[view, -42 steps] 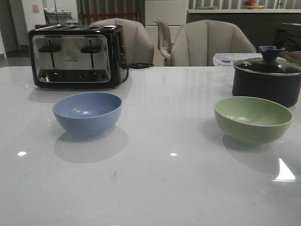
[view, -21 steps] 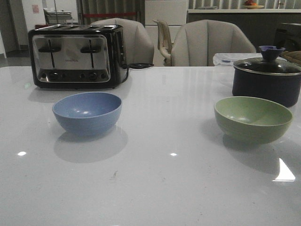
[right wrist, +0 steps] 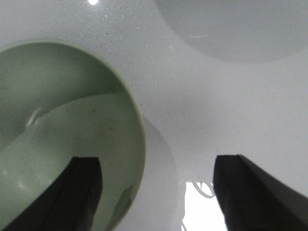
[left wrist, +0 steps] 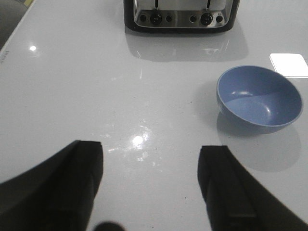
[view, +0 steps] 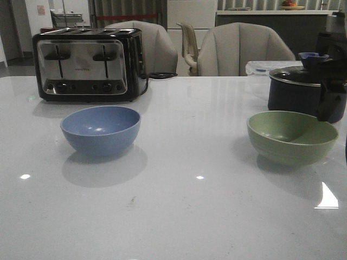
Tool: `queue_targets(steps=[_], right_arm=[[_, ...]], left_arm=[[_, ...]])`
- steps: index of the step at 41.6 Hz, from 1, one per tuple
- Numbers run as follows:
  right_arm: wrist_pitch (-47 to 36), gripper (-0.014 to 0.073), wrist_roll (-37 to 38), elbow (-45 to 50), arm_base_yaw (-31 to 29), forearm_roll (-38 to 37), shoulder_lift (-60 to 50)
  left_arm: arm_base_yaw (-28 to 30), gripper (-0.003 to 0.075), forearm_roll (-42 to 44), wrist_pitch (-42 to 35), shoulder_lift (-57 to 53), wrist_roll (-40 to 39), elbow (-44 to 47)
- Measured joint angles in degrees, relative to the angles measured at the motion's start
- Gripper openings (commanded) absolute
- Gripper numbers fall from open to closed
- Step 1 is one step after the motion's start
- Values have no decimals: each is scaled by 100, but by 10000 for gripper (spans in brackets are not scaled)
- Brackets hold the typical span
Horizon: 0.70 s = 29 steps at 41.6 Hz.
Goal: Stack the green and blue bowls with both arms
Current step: 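Grip the green bowl rim with the right gripper and drag it toward center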
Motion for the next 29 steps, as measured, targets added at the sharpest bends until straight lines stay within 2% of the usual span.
queue_targets(steps=[13,29], right_arm=[[74,345,0,-528,0,12,927],[309,35,12,-635,0,155,980]], left_arm=[[0,491,0,0,0,0,0],[0,491,0,0,0,0,0]])
